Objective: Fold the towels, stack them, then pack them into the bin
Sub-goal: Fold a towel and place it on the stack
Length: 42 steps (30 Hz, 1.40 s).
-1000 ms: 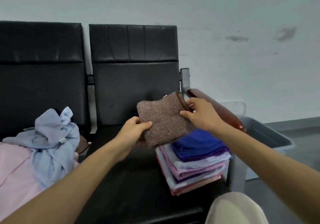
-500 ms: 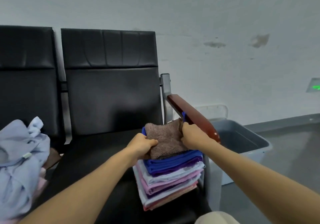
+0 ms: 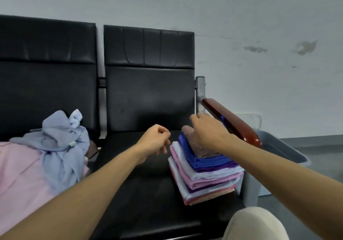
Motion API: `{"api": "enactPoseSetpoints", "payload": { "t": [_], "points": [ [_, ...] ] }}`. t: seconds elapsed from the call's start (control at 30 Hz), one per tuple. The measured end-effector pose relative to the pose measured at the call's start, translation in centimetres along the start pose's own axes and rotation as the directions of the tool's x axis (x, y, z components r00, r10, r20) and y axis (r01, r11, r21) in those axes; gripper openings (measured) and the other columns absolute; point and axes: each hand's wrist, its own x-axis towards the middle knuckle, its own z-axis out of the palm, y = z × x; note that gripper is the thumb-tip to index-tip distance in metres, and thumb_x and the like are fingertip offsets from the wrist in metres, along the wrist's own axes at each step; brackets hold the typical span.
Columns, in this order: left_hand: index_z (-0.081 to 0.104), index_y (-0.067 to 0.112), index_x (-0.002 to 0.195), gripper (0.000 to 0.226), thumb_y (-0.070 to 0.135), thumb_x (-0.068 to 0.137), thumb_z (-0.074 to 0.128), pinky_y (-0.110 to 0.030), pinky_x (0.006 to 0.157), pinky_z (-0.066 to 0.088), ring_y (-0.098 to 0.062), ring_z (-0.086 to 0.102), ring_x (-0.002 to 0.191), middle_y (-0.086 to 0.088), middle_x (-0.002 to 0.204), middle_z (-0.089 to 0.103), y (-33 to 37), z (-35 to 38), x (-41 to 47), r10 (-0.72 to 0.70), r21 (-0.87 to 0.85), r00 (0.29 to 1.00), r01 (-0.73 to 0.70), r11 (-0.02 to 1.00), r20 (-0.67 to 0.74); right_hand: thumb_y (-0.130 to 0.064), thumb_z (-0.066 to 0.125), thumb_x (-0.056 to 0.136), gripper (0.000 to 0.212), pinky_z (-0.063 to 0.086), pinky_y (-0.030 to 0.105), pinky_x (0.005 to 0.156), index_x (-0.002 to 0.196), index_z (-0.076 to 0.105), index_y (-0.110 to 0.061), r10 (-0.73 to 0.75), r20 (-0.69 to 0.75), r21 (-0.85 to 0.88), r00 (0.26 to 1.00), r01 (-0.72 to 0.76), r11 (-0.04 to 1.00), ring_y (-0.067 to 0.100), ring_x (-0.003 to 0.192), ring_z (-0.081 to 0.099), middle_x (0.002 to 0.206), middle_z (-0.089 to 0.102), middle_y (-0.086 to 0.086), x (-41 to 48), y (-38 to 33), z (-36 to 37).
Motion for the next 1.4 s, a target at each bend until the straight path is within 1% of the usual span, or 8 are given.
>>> {"api": "enactPoseSetpoints", "payload": {
  "t": [0.3, 0.6, 0.73, 0.83, 1.07, 1.13, 1.27, 1.4],
  "points": [
    [0.065, 0.007, 0.089, 0.023, 0.012, 0.097, 0.045, -0.022, 0.041, 0.031, -0.017, 0.053, 0.047, -0.01, 0.07, 0.066, -12.1, -15.0, -6.1, -0.112, -0.25, 0.955, 0.041, 0.967, -0.276, -0.024, 0.054, 0.087, 0.029, 0.052, 0.041, 0.085, 0.114, 0.056, -0.013, -0.323, 0.202, 0.302, 0.925, 0.255, 0.918, 0.027, 0.098, 0.059, 0.111, 0.061, 0.007, 5.1, -17.0, 2.9],
    [0.065, 0.012, 0.083, 0.022, 0.014, 0.089, 0.044, -0.029, 0.053, 0.036, -0.018, 0.047, 0.052, -0.004, 0.06, 0.057, -19.2, -24.3, -12.7, -0.207, -0.244, 0.649, 0.034, 0.969, -0.732, -0.028, 0.054, 0.091, 0.03, 0.046, 0.028, 0.085, 0.116, 0.06, -0.013, -0.417, 0.212, 0.568, 0.884, 0.235, 0.788, 0.024, 0.105, 0.056, 0.118, 0.06, 0.007, 9.2, -32.3, 10.8],
    [0.066, 0.013, 0.081, 0.024, 0.013, 0.09, 0.043, -0.027, 0.056, 0.04, -0.017, 0.049, 0.055, -0.002, 0.059, 0.056, -20.2, -24.9, -13.5, -0.204, -0.212, 0.612, 0.059, 0.975, -0.764, -0.023, 0.051, 0.092, 0.031, 0.036, 0.028, 0.091, 0.114, 0.063, -0.004, -0.467, 0.122, 0.553, 0.876, 0.33, 0.765, 0.027, 0.115, 0.049, 0.121, 0.056, 0.011, 11.8, -37.1, 12.8],
    [0.065, 0.015, 0.081, 0.025, 0.014, 0.09, 0.043, -0.027, 0.056, 0.04, -0.016, 0.049, 0.056, 0.0, 0.058, 0.056, -20.4, -25.0, -13.1, -0.211, -0.226, 0.6, 0.052, 0.973, -0.772, -0.029, 0.046, 0.094, 0.029, 0.028, 0.038, 0.103, 0.113, 0.063, -0.016, -0.502, 0.129, 0.445, 0.855, 0.402, 0.8, 0.029, 0.122, 0.041, 0.125, 0.049, 0.009, 13.8, -39.5, 13.7],
    [0.065, 0.019, 0.082, 0.025, 0.014, 0.091, 0.042, -0.032, 0.064, 0.044, -0.016, 0.054, 0.061, 0.002, 0.062, 0.059, -19.9, -24.4, -12.3, -0.183, -0.167, 0.626, 0.085, 0.982, -0.758, -0.024, 0.041, 0.094, 0.035, 0.037, 0.039, 0.085, 0.06, 0.039, -0.018, -0.359, 0.17, 0.493, 0.918, 0.236, 0.837, 0.025, 0.085, 0.048, 0.077, 0.049, 0.001, 15.2, -41.4, 14.2],
    [0.065, 0.019, 0.083, 0.024, 0.015, 0.091, 0.042, -0.036, 0.072, 0.047, -0.019, 0.056, 0.068, 0.002, 0.065, 0.06, -19.7, -24.2, -12.2, -0.191, -0.18, 0.616, 0.081, 0.98, -0.765, -0.015, 0.042, 0.091, 0.031, 0.035, 0.034, 0.075, 0.06, 0.043, -0.011, -0.295, 0.096, 0.581, 0.951, 0.187, 0.792, 0.027, 0.077, 0.047, 0.068, 0.048, 0.003, 14.9, -40.4, 13.2],
    [0.062, 0.016, 0.087, 0.018, 0.017, 0.091, 0.044, -0.036, 0.076, 0.046, -0.024, 0.061, 0.08, 0.001, 0.071, 0.063, -18.8, -23.3, -11.3, -0.183, -0.185, 0.627, 0.063, 0.981, -0.757, -0.006, 0.047, 0.087, 0.021, 0.05, 0.041, 0.076, 0.088, 0.065, 0.007, -0.113, -0.106, 0.775, 0.988, 0.153, 0.613, 0.035, 0.09, 0.059, 0.092, 0.065, 0.019, 14.6, -36.6, 10.1],
    [0.058, 0.011, 0.094, 0.015, 0.02, 0.095, 0.045, -0.036, 0.079, 0.048, -0.025, 0.061, 0.085, -0.005, 0.085, 0.065, -17.3, -21.2, -9.5, -0.13, -0.133, 0.671, 0.047, 0.99, -0.73, -0.005, 0.062, 0.085, 0.011, 0.043, 0.006, 0.071, 0.088, 0.07, -0.012, -0.058, -0.25, 0.812, 0.966, 0.243, 0.53, 0.009, 0.083, 0.06, 0.086, 0.065, -0.005, 12.7, -31.0, 6.6]
  ]
}}
